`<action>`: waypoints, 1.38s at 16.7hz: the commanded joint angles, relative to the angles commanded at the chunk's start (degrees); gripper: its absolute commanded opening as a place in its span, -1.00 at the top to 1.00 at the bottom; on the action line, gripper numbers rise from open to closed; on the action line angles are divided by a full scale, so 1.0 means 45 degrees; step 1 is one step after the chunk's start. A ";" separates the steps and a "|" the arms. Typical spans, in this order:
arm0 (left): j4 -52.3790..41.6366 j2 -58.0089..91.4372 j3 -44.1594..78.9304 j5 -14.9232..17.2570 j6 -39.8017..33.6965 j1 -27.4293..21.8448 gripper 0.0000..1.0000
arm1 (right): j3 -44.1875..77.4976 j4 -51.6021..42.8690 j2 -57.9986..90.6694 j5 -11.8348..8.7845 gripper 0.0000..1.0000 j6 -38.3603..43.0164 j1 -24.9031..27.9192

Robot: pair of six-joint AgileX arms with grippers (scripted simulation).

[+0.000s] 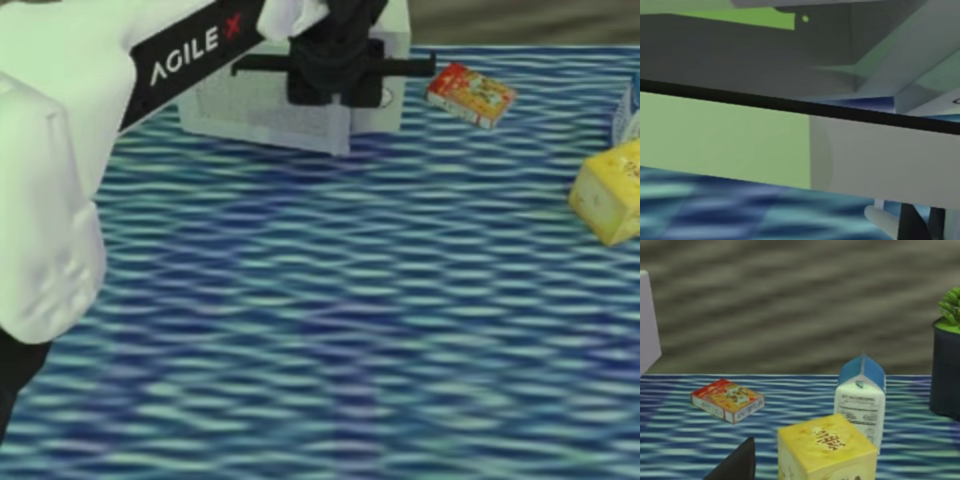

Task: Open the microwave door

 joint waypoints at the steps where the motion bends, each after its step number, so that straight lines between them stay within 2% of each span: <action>1: 0.0117 -0.0141 -0.0173 0.0021 0.0100 0.0026 1.00 | 0.0000 0.0000 0.0000 0.0000 -1.00 0.0000 0.0000; 8: 0.1255 -0.1472 -0.2405 0.0568 0.1303 0.0224 1.00 | 0.0000 0.0000 0.0000 0.0000 -1.00 0.0000 0.0000; 23: 0.1263 -0.1481 -0.2421 0.0573 0.1313 0.0225 1.00 | 0.0000 0.0000 0.0000 0.0000 -1.00 0.0000 0.0000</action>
